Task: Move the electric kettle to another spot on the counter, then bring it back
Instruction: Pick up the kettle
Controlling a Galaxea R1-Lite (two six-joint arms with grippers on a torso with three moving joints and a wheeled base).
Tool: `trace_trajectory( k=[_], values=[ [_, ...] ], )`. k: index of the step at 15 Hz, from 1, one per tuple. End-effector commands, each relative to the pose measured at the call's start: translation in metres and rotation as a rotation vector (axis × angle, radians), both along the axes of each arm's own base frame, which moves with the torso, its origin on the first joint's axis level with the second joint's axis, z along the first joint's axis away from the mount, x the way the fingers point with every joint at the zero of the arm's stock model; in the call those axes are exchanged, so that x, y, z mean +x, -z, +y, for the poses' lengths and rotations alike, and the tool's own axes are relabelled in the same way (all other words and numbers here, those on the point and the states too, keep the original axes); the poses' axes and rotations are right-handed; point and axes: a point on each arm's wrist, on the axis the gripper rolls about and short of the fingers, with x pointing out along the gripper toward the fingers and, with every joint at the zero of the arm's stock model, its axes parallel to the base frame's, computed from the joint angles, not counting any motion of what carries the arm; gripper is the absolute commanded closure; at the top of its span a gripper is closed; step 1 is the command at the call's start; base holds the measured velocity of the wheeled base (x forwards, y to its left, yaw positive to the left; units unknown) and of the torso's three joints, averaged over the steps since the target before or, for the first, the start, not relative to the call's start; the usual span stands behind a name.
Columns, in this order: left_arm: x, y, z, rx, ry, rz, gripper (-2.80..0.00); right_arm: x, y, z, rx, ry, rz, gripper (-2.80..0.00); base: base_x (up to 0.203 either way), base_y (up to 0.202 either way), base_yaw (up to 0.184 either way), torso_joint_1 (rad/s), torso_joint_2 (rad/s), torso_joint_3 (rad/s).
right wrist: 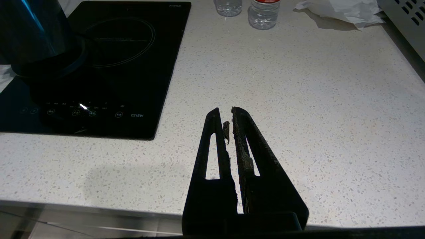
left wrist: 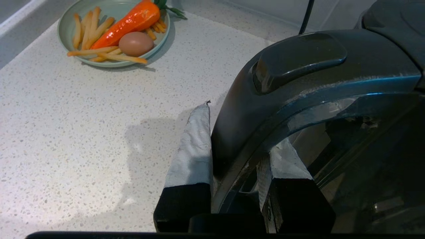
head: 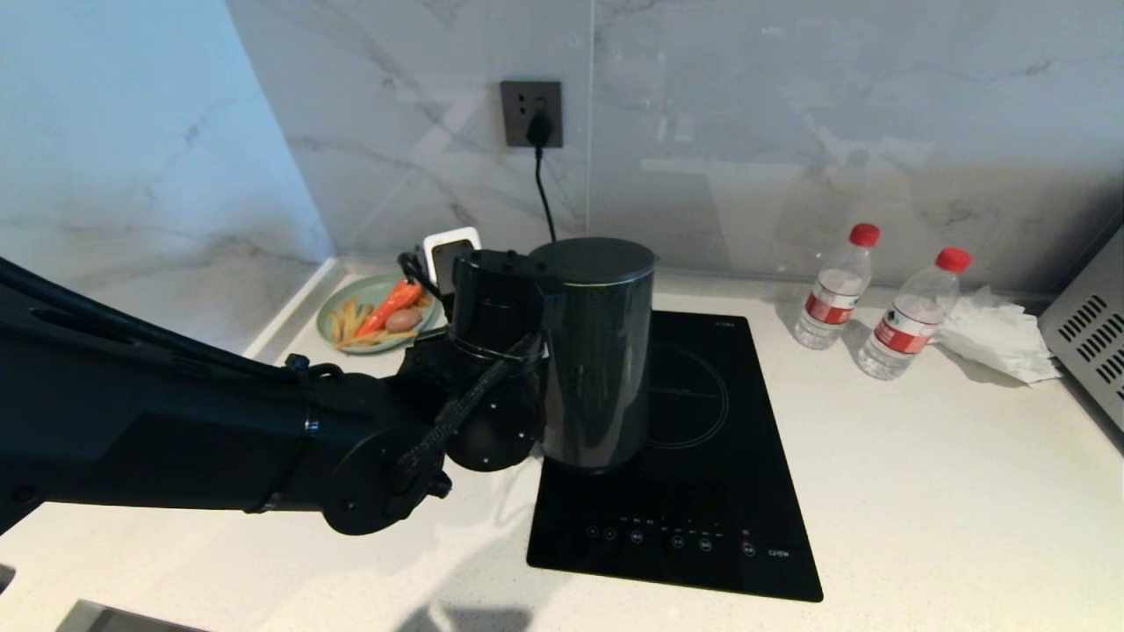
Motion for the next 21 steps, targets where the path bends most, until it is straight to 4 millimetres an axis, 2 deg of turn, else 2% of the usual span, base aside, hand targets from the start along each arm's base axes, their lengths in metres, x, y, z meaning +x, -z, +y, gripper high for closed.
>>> trace_trajectory(
  k=[1,21],
  values=[
    [-0.0011,-0.0035,0.0011,-0.011,-0.006,-0.010,0.00,0.0000,-0.0002,0.0000,0.000,-0.001,-0.001,0.00,0.000,0.000,0.000,0.000,0.00,0.000],
    [-0.0012,-0.0116,0.0000,-0.042,-0.006,-0.032,0.00,0.0000,-0.0002,0.0000,0.000,0.001,-0.001,0.00,0.000,0.000,0.000,0.000,0.00,0.000]
  ],
)
